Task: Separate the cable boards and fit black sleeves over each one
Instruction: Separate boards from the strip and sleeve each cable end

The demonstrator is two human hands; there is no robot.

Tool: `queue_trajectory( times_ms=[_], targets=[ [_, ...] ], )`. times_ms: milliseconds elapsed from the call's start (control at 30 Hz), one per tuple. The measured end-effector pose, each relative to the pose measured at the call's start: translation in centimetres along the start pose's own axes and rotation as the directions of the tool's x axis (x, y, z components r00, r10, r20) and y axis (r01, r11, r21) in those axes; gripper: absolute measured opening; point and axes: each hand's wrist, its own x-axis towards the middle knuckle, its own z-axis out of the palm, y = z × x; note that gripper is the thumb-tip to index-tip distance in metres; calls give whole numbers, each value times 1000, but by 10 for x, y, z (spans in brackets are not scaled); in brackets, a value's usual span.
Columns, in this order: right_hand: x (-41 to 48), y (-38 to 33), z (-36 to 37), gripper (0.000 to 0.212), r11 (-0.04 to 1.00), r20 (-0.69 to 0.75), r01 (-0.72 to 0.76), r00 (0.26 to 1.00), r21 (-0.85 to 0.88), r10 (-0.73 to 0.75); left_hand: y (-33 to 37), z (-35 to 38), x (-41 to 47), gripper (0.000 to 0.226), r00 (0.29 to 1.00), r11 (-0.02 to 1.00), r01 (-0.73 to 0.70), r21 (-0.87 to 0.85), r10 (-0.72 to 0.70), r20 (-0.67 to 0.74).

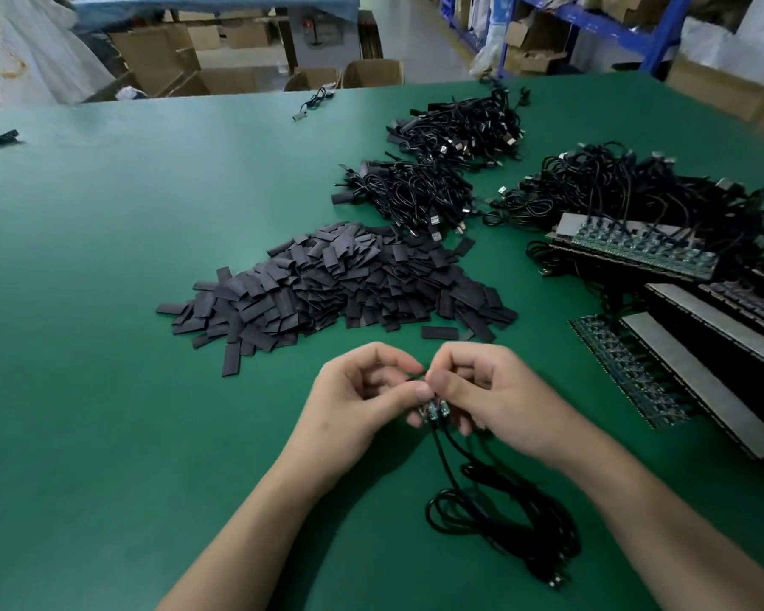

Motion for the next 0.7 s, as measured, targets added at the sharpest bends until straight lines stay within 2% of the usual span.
queue_trajectory(
  times_ms=[100,167,267,333,433,700],
  targets=[
    [-3,5,1,24,997,-21,-19,1000,73,21,-1,3,1,9,999,999,38,-26,-38,-5],
    [-4,9,1,24,998,-66,-16,998,61,20,-1,4,2,7,999,998,53,34,-53,4],
    [-3,13,2,24,1000,-113,-10,993,22,13,-3,5,0,28,998,985,27,173,-35,48],
    [-4,15,4,29,999,-123,-15,992,-43,10,-2,6,-1,32,998,981,8,194,-20,60],
    [-4,15,8,39,995,-94,-12,996,-103,3,1,5,-1,29,994,994,23,105,-34,102],
    [-3,15,16,42,994,-3,-6,1000,108,6,3,-2,0,27,987,996,88,-15,-85,138]
  ],
)
